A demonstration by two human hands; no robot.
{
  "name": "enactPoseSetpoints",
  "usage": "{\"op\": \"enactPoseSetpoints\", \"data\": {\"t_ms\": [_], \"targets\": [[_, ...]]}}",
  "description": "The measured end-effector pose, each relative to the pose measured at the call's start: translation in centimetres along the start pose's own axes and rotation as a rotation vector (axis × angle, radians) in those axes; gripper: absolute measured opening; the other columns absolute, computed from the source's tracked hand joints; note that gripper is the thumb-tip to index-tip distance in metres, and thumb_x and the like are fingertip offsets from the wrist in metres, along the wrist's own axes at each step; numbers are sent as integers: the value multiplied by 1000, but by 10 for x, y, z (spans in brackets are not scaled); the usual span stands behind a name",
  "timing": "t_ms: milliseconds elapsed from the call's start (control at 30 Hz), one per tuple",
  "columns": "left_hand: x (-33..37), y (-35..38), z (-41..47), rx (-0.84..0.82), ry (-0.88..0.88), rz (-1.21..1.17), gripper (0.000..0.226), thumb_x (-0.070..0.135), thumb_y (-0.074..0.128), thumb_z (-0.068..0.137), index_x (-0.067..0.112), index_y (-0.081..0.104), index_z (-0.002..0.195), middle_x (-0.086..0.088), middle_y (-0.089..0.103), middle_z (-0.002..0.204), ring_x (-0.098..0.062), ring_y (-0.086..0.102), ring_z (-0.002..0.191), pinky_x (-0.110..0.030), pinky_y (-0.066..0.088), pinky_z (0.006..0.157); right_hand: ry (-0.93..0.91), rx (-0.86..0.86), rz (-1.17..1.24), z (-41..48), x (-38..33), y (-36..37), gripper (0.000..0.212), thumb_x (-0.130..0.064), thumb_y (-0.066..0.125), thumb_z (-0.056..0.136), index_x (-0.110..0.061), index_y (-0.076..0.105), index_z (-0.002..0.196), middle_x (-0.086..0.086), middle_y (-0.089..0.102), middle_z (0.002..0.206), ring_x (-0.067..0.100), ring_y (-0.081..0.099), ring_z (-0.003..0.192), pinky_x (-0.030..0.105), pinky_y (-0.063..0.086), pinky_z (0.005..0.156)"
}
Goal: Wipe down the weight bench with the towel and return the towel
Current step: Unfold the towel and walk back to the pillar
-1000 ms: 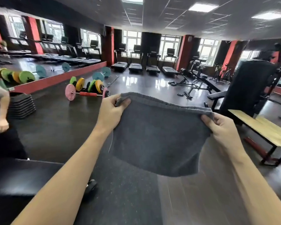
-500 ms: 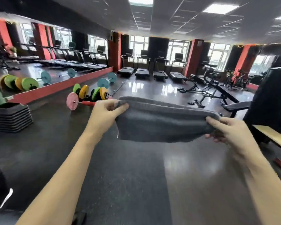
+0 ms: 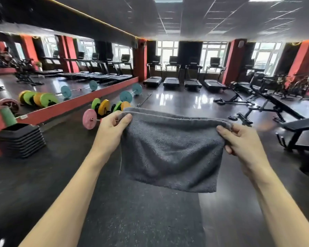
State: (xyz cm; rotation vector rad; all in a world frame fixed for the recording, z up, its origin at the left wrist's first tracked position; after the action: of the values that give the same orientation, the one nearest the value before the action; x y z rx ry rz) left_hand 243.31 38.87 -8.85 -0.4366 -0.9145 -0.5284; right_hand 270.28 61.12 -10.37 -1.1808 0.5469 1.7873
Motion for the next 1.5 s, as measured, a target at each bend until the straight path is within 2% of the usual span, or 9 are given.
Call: {"op": "enactPoseSetpoints", "data": {"t_ms": [300,500,600,733,900,1033,1167,1333,1500], "targets": [[-50,13,188,125,137,88,11,13,58,100,10,62,90,-2,62,84,-8,56,79,-28,44,74,-24,-80,-14,208,89,70,36,-15,67,94,-21,63,59,-14,44,46,5,35,46,15,24,43],[-122,-13,310,188,135,287,14,10,59,98,19,70,97,4,71,91,9,60,79,-16,46,76,19,-169,20,321,142,165,16,-14,61,98,-17,73,89,-11,77,77,3,69,70,27,54,68],[-177,-44,364,224,90,255,15,8,56,100,14,69,96,-1,71,88,11,60,73,-12,45,69,18,-125,67,385,164,211,13,-13,58,99,-14,70,97,0,78,86,10,72,72,28,57,58],[-252,-96,446,232,53,276,18,14,57,100,-1,67,98,-25,70,98,-15,60,85,-33,47,75,-14,-136,68,478,182,296,14,-15,56,101,-18,69,100,4,76,92,19,73,83,35,59,60],[-311,-170,536,205,21,280,17,16,60,101,5,71,94,-9,73,83,-28,67,76,-46,51,70,-80,-163,37,581,192,399,16,-19,60,99,-24,74,93,0,78,93,17,72,87,36,55,79],[-339,-215,589,200,72,352,24,8,60,99,19,66,79,24,66,68,11,58,68,-13,46,66,-83,-203,18,638,210,477,18,-24,60,99,-19,71,85,5,66,72,20,58,62,32,43,56],[-387,-265,636,260,64,362,26,8,62,98,20,65,75,15,62,67,10,53,63,-14,42,61,-19,-306,67,689,240,563,12,-18,56,101,-17,67,106,6,70,69,28,65,40,23,41,32],[-469,-327,687,383,-1,396,32,10,61,99,20,58,69,11,53,48,-8,39,31,-19,29,36,43,-400,185,754,285,678,16,-12,56,100,-11,65,113,13,70,81,23,70,47,22,53,40],[-548,-415,765,556,-80,434,21,14,62,99,14,67,78,15,57,52,-4,46,43,-22,37,43,1,-523,224,845,312,821,12,-6,56,100,-4,65,106,18,66,73,20,67,45,20,54,43]]}}
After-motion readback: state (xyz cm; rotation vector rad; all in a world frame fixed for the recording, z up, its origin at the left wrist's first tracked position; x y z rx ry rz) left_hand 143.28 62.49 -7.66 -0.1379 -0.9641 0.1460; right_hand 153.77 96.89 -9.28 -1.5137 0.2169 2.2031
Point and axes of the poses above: each hand's wrist, its own z-axis towards the middle knuckle, its own y-axis out of the palm, x = y × z, the point moved 10 cm from there along z, towards the middle knuckle
